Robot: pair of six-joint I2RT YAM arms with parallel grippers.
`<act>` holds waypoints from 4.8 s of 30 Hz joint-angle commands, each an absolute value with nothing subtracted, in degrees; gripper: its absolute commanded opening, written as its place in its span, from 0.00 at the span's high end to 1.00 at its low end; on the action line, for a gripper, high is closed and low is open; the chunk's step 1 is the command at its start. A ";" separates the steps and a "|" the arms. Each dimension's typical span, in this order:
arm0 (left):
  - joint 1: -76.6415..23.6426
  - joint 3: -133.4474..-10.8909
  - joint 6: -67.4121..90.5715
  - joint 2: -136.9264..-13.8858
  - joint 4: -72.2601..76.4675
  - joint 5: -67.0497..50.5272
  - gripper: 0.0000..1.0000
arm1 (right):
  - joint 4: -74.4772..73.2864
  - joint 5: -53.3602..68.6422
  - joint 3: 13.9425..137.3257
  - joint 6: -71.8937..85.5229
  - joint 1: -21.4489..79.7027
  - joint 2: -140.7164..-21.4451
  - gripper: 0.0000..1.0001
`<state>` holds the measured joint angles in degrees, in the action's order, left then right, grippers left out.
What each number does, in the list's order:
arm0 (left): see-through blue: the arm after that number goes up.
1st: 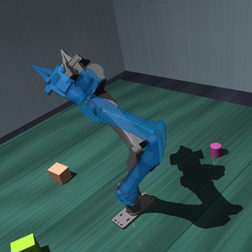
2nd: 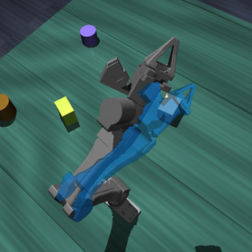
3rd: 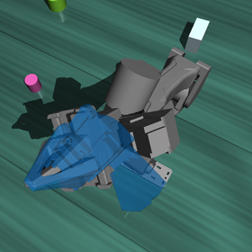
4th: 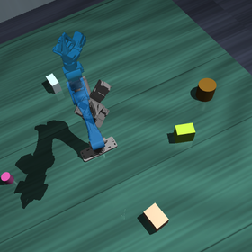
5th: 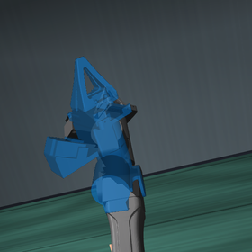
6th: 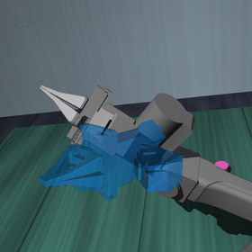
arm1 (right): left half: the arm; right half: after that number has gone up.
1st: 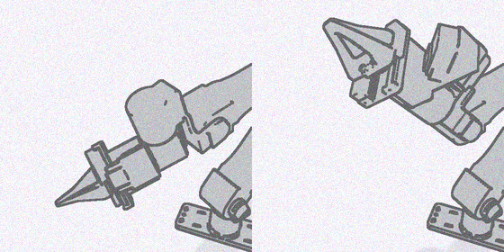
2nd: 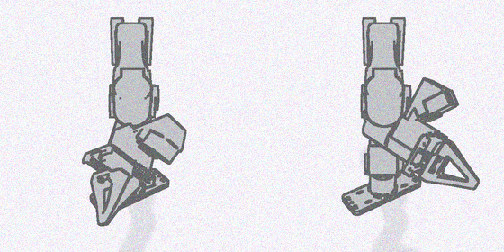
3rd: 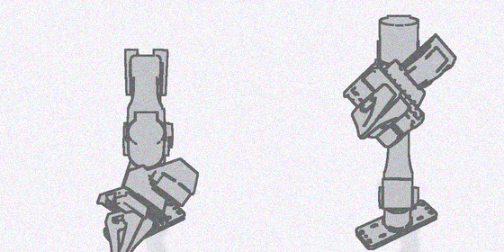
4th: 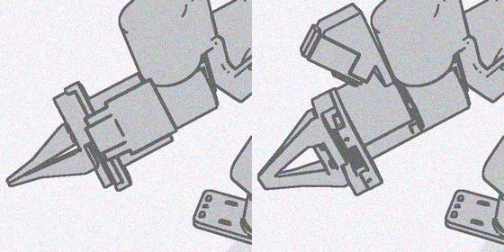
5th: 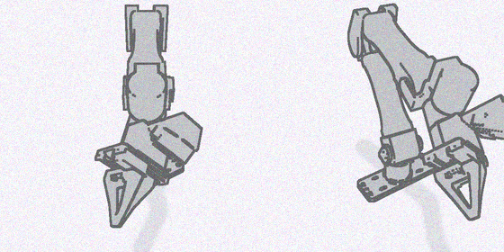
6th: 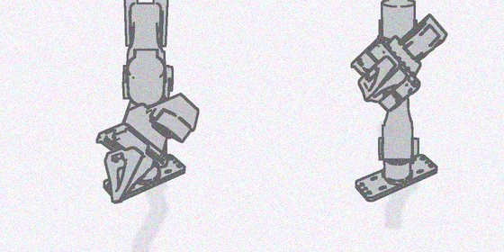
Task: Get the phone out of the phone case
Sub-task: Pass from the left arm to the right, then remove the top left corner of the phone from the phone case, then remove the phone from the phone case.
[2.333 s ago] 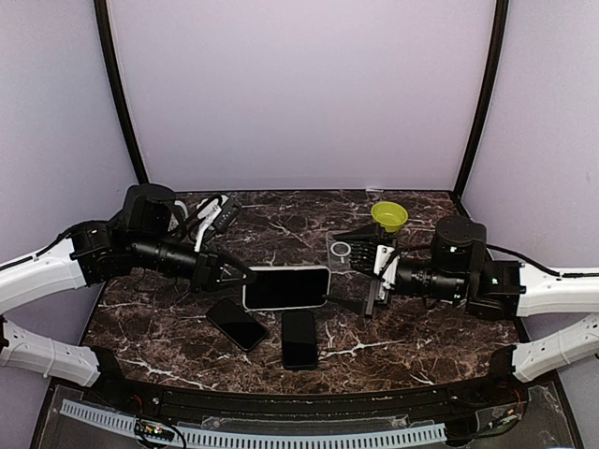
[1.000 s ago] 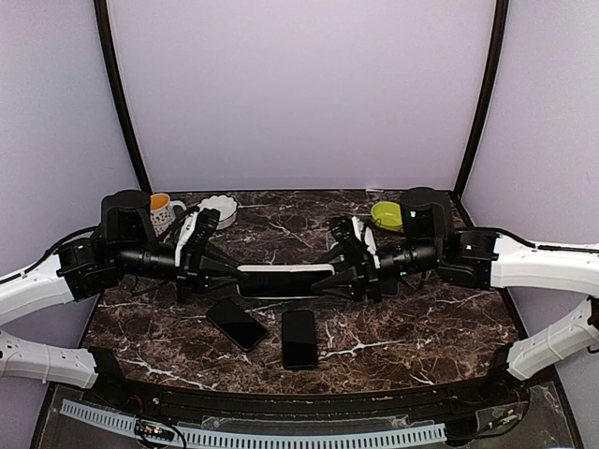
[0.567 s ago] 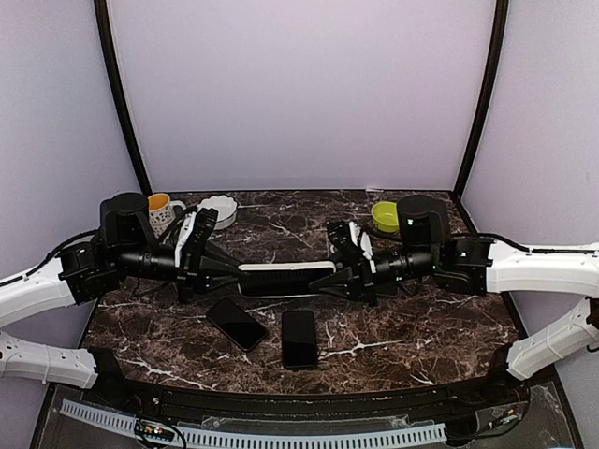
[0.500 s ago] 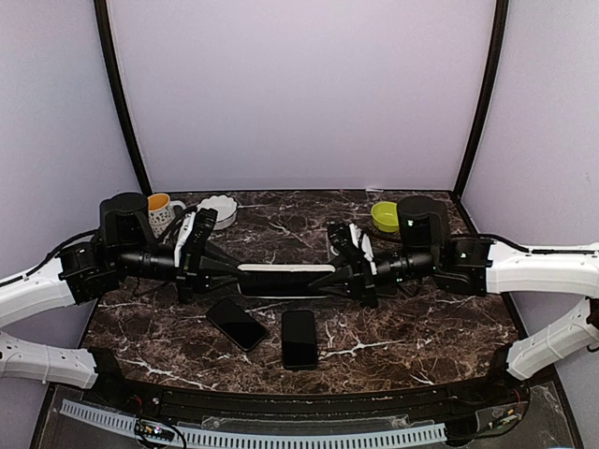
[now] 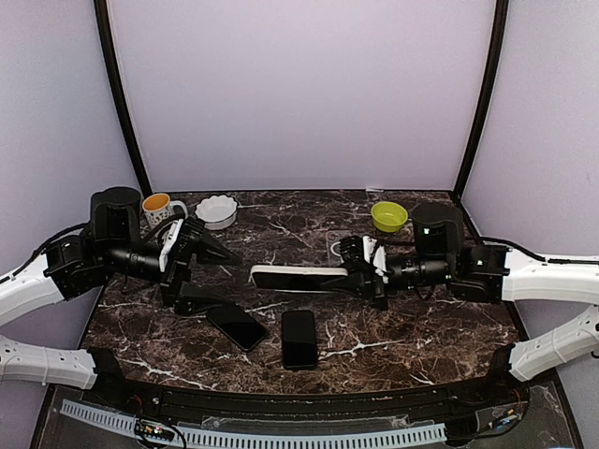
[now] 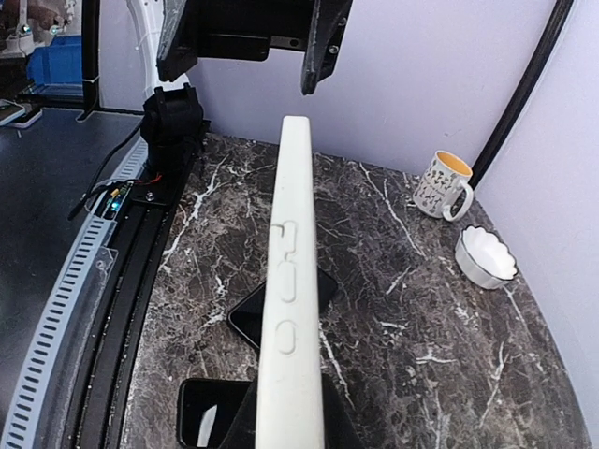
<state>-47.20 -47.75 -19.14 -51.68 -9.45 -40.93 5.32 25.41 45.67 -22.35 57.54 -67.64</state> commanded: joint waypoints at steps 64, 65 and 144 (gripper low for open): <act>-55.72 -59.46 -39.77 -67.52 -28.53 -45.33 0.85 | -5.13 10.25 51.65 -57.81 75.43 -63.06 1.00; -55.72 -60.46 -40.24 -68.04 -29.29 -45.70 0.86 | -5.56 9.86 51.69 -58.37 75.94 -63.14 1.00; -55.72 -52.72 -29.86 -58.00 -9.79 -58.37 0.59 | 11.04 42.71 52.02 -22.41 66.91 -62.07 1.00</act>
<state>-55.79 -50.43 -28.32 -57.28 -8.36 -58.13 6.83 39.53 49.01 -22.24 67.09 -61.93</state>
